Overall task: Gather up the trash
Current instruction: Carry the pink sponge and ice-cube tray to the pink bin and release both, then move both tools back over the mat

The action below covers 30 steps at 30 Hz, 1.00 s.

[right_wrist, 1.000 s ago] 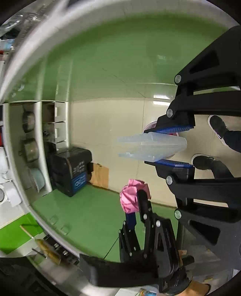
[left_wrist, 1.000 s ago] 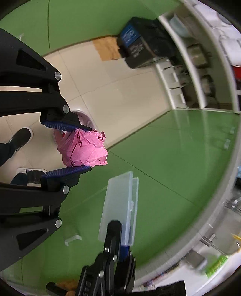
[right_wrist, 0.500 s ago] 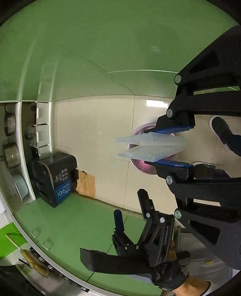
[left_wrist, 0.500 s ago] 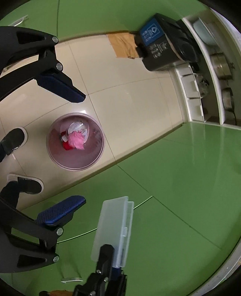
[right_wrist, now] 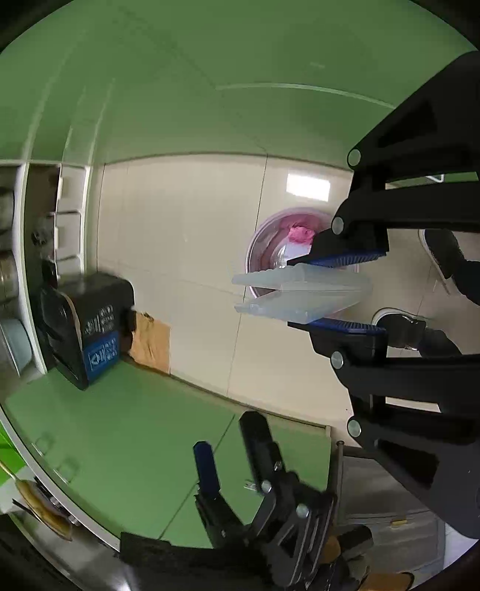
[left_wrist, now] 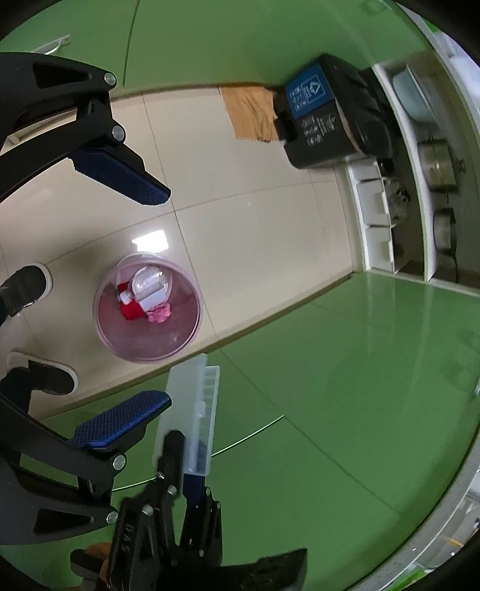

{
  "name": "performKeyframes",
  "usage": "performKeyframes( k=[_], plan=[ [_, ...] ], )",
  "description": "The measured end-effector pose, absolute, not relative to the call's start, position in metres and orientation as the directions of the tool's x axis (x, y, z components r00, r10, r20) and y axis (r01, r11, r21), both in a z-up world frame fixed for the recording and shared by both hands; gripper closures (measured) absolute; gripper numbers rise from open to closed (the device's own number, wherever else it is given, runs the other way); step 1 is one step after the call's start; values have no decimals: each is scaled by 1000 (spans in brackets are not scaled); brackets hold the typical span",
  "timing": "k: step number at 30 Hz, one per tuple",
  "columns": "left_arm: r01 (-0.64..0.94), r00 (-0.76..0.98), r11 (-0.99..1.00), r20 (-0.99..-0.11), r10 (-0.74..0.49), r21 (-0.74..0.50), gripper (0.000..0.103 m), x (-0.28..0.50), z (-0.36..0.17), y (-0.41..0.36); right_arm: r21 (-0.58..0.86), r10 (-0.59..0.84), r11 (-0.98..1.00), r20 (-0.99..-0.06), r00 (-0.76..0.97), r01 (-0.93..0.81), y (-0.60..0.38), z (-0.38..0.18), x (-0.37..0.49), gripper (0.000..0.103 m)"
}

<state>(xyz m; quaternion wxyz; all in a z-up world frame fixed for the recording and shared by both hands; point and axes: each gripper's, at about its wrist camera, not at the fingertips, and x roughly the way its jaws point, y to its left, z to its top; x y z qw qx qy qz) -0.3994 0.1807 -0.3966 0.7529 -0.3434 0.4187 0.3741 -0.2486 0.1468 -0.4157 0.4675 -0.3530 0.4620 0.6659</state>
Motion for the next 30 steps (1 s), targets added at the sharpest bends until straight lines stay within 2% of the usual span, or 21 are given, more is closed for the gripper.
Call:
performKeyframes(
  k=[1,3,8,13,20,26,30],
  plan=[
    [-855,368,477,-886,282,-203,7,-402,-396,182,285,297,-138,-902,-314,-949,149,-419,-251,42],
    [-864,361,464,-884,298,-197,7,-407,-393,182,279,318,-137,-896,-309,-951,151,-421,-252,4],
    [-875,347,447,-886,307,-188,6,-410,-389,185,244,303,-112,-915,-267,-963,150,-421,-249,4],
    [-876,346,445,-887,305,-188,6,-409,-369,180,225,310,-81,-920,-239,-971,141,-395,-238,4],
    [-858,357,478,-886,294,-187,6,-393,-284,162,227,350,-18,-911,-218,-974,109,-292,-211,4],
    [-825,384,533,-878,285,-188,6,-368,-172,141,238,413,89,-892,-182,-967,64,-170,-166,3],
    [-777,420,601,-864,277,-185,6,-335,-114,126,230,463,185,-878,-122,-956,26,-110,-126,3]
  ],
)
